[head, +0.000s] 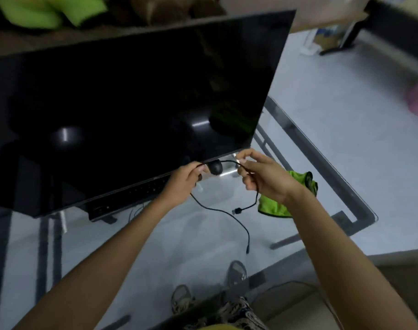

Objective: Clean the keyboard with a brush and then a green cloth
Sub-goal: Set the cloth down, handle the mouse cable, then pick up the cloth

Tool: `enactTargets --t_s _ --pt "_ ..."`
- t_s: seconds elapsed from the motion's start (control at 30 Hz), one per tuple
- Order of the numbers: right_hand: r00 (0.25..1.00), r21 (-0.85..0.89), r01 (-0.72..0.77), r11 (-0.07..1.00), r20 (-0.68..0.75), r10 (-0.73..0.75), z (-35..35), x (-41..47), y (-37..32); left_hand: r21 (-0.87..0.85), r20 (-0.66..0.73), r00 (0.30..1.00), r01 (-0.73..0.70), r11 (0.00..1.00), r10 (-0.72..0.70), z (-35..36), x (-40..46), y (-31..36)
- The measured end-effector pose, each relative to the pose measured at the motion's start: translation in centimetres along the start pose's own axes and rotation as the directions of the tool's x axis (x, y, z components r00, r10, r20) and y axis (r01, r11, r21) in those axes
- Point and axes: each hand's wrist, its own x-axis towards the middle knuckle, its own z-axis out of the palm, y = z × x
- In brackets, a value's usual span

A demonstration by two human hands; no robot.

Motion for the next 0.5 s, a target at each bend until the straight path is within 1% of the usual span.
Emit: enactTargets --t_s 0.07,0.1,0.13,0.2,0.27,0.3,0.37,0.4,0.43,0.5 --pt "0.991 0.092 -0.024 0.995 0.131 0.012 2.2 0.0 -2.0 0.06 -0.052 0.998 -0.024 0.998 0.027 -2.7 0.0 -0.1" --pt "0.977 0.109 -0.042 0.993 0.211 0.018 3.3 0.1 -2.6 0.079 -0.06 0.998 -0.024 0.997 0.029 -3.6 -0.2 -0.3" --pt "0.957 0.086 -0.036 0.996 0.29 0.01 4.6 0.2 -3.1 0.081 -0.067 0.997 -0.021 0.997 0.026 -4.5 -0.5 -0.4" --pt "0.923 -0.056 0.052 0.997 0.383 -0.026 7.3 0.7 -3.7 0.078 -0.055 0.998 0.014 0.997 -0.01 -5.6 -1.1 -0.9" --pt "0.913 -0.261 0.206 0.943 0.398 -0.089 9.8 1.3 -4.1 0.061 -0.092 0.994 0.069 0.996 -0.063 -6.5 -2.0 -0.8" --pt "0.909 -0.346 0.274 0.897 0.398 -0.124 10.8 1.6 -4.2 0.011 -0.148 0.986 0.08 0.997 -0.078 -7.0 -2.8 -0.4" --pt "0.903 -0.45 0.359 0.818 0.388 -0.183 12.7 2.2 -4.0 -0.167 -0.278 0.953 0.073 0.983 -0.118 -8.2 -4.9 0.6" --pt "0.903 -0.484 0.384 0.786 0.373 -0.212 13.4 2.6 -3.8 -0.276 -0.299 0.943 0.06 0.959 -0.145 -8.8 -6.1 1.1" --pt "0.906 -0.52 0.401 0.754 0.346 -0.243 14.0 3.1 -3.5 -0.37 -0.276 0.944 0.066 0.927 -0.178 -9.6 -7.5 1.7" --pt "0.913 -0.616 0.409 0.673 0.264 -0.313 14.7 4.2 -2.9 -0.458 -0.153 0.968 0.111 0.882 -0.201 -11.2 -10.2 2.4"
